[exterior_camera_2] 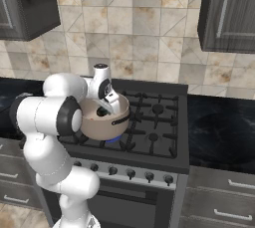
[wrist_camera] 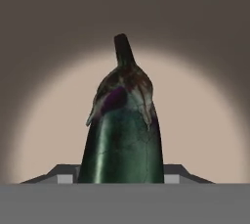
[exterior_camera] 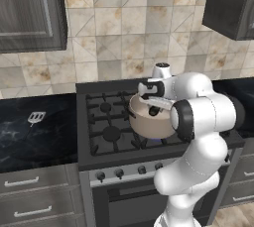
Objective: Put the eggplant and carrot in the pot. Retrieve the spatula and lightly stir the vegetables in the pot.
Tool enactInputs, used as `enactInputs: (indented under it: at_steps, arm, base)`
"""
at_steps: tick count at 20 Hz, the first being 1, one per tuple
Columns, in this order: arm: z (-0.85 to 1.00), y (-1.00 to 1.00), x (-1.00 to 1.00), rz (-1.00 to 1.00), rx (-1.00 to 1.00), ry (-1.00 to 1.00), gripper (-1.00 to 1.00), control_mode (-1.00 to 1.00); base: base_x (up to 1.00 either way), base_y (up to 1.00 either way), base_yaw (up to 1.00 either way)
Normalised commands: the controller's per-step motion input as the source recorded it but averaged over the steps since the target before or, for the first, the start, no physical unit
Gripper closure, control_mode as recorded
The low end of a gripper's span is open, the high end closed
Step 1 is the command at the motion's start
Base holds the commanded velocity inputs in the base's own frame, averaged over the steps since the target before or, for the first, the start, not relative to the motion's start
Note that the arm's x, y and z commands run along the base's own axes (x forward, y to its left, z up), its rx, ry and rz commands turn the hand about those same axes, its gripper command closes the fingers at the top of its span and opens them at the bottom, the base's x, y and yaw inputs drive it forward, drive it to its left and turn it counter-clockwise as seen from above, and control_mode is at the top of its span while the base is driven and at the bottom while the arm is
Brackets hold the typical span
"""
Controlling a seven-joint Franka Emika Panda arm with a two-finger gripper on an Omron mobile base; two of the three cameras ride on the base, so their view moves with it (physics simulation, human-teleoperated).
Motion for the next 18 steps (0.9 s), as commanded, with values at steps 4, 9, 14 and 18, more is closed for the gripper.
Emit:
enactInputs:
  at_steps: [4, 9, 14, 18]
  arm:
    - [0.04, -0.17, -0.04, 0.18, 0.01, 0.06, -1.0, -1.0]
    - [0.03, -0.07, -0.06, 0.12, 0.0, 0.01, -1.0, -1.0]
    - [0.35, -0.05, -0.11, 0.06, 0.0, 0.0, -1.0, -1.0]
    - [0.44, 0.0, -0.24, 0.04, 0.0, 0.0, -1.0, -1.0]
  base:
    - [0.0, 0.0, 0.0]
    - [0.0, 0.0, 0.0]
    - [0.0, 0.0, 0.0]
    - [0.0, 0.0, 0.0]
